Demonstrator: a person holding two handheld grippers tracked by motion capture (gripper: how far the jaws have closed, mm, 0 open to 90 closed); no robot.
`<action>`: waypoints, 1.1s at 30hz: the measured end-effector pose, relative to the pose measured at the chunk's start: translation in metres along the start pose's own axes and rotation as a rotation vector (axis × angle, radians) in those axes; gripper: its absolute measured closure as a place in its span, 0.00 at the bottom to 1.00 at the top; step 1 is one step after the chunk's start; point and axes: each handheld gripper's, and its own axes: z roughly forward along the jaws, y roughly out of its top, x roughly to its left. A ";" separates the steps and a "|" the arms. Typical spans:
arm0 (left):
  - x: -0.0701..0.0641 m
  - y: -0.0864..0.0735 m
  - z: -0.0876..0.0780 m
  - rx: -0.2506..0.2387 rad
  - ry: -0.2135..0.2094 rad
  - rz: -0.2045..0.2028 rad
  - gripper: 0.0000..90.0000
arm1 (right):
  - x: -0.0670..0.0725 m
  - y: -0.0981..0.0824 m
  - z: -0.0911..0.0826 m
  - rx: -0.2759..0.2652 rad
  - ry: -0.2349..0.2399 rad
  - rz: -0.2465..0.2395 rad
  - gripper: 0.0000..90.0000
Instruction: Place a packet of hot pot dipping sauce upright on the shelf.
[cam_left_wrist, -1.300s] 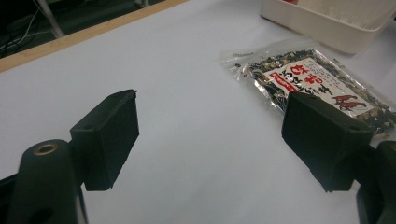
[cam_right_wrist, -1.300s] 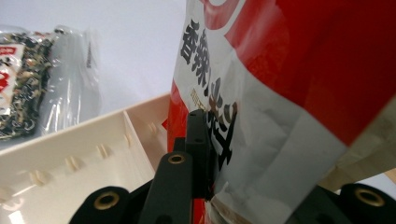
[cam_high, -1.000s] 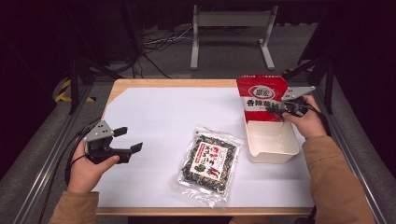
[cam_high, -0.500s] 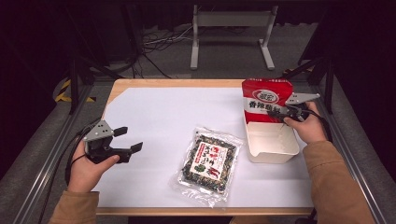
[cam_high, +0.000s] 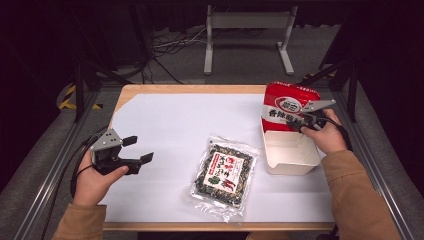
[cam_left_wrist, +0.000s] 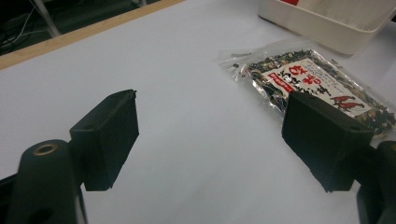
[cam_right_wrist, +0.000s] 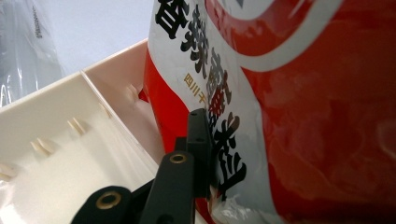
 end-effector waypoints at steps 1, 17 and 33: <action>0.000 0.000 0.001 -0.001 -0.002 -0.007 0.22 | -0.001 0.000 0.000 0.015 -0.009 -0.010 0.79; -0.001 0.008 0.014 0.006 -0.036 0.015 0.21 | -0.002 -0.010 -0.046 -0.154 -0.096 0.110 0.34; -0.006 0.013 0.023 0.015 -0.057 0.013 0.20 | 0.033 -0.013 -0.097 -0.172 -0.094 0.133 0.31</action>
